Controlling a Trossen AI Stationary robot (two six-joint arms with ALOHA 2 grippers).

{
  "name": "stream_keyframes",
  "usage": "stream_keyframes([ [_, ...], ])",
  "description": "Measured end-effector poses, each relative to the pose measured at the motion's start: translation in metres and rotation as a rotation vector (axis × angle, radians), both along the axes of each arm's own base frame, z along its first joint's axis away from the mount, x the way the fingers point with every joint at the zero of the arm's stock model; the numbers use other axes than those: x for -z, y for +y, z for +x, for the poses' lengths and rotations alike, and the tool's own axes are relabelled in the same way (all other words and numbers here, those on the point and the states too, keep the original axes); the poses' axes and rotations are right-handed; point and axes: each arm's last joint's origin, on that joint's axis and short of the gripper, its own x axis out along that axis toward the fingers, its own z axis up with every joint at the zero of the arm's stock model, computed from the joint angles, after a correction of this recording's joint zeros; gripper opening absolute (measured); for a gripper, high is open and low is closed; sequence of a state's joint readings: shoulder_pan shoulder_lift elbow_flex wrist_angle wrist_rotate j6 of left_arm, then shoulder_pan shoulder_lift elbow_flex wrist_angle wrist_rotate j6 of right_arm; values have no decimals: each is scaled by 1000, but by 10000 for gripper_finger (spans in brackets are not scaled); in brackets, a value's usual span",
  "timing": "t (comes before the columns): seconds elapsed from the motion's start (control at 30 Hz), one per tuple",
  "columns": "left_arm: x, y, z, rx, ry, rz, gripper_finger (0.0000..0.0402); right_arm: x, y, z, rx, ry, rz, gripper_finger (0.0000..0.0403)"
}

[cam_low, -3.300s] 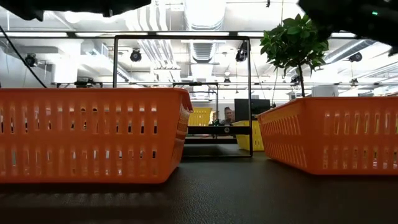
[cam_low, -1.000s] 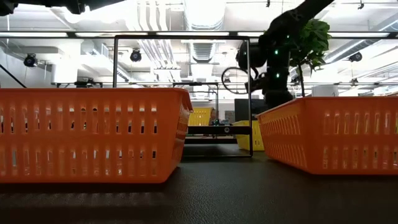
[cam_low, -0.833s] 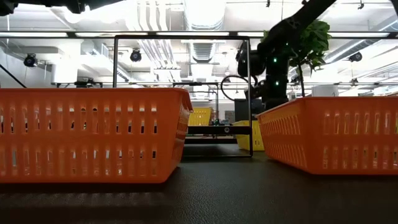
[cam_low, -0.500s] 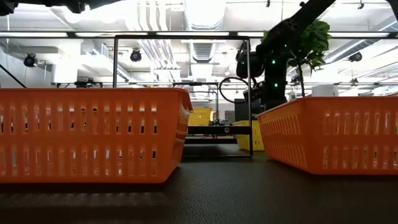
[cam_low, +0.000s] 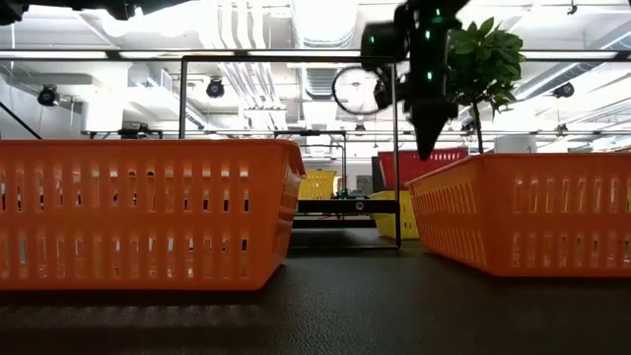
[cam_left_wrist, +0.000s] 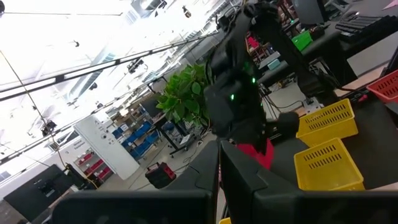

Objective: Stack baskets on shelf by color
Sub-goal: Put the top right red bin on the shelf

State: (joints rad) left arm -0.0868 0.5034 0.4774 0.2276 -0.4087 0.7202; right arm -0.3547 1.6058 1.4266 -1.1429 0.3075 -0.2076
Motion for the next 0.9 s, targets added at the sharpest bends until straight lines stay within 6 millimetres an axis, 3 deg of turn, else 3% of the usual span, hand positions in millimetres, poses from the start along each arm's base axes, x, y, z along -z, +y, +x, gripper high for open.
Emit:
stream_keyframes([
  [0.3, 0, 0, 0, 1, -2, -5, 0, -35, 58, 13, 8, -36, 24, 9],
  [0.67, 0, 0, 0, 1, -7, -6, 0, -51, 133, 26, -35, -186, 93, 9],
  [0.9, -1, 0, 0, 1, -14, -7, 0, -56, 157, 51, -134, -358, 78, 9],
])
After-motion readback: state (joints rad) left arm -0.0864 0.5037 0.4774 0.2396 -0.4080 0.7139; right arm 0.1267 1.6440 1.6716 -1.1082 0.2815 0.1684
